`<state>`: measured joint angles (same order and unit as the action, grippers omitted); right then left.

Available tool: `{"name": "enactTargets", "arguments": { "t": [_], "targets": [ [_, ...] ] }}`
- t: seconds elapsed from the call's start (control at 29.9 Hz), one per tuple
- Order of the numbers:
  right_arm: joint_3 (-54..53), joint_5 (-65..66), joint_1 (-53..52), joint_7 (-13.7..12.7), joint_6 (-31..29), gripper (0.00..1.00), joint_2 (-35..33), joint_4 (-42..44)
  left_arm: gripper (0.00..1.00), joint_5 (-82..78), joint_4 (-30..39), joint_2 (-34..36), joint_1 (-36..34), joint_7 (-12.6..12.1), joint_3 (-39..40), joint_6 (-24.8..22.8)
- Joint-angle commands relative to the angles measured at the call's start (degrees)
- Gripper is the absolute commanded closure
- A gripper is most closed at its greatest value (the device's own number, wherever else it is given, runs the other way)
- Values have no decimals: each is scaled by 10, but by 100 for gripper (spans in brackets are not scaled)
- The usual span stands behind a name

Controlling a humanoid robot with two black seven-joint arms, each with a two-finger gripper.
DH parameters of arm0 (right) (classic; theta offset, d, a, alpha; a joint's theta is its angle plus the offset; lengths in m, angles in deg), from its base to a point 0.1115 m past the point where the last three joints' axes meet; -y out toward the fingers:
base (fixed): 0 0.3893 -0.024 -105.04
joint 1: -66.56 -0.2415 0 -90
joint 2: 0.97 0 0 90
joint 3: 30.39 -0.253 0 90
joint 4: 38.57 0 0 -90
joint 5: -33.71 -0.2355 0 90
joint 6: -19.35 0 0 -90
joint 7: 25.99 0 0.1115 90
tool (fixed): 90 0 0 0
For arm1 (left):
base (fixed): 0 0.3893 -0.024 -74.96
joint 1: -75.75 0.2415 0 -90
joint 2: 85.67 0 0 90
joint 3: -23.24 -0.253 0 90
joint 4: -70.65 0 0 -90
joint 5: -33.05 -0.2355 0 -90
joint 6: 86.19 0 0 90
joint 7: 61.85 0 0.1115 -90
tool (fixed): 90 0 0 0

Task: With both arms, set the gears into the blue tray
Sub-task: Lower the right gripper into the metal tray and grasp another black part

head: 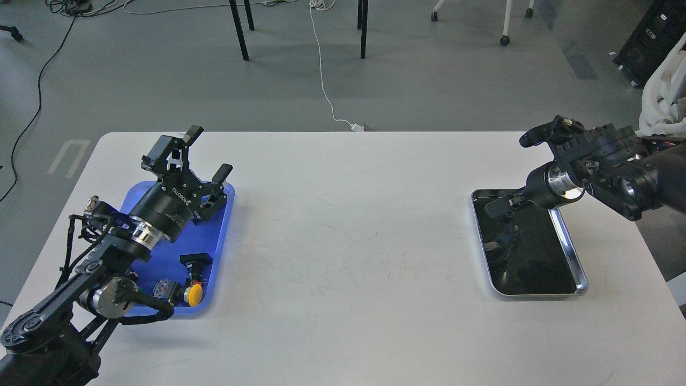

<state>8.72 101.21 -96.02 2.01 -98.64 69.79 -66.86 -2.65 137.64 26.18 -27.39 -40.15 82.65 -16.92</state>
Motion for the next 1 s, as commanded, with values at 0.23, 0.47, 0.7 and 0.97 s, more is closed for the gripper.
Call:
{"name": "enactTargets", "arguments": {
  "t": [0.23, 0.47, 0.7, 0.97],
  "targets": [
    [26, 0, 1, 0, 0, 18, 1, 3, 2, 0, 1, 0, 0, 0, 0, 0],
    [28, 0, 17, 0, 0, 31, 3, 17, 2, -1, 1, 0, 5, 0, 0, 0],
    [27, 0, 24, 0, 0, 37, 3, 20, 2, -1, 1, -1, 9, 0, 1, 0],
    [27, -1, 24, 0, 0, 39, 3, 25, 2, 0, 1, -1, 9, 0, 1, 0]
  ]
}}
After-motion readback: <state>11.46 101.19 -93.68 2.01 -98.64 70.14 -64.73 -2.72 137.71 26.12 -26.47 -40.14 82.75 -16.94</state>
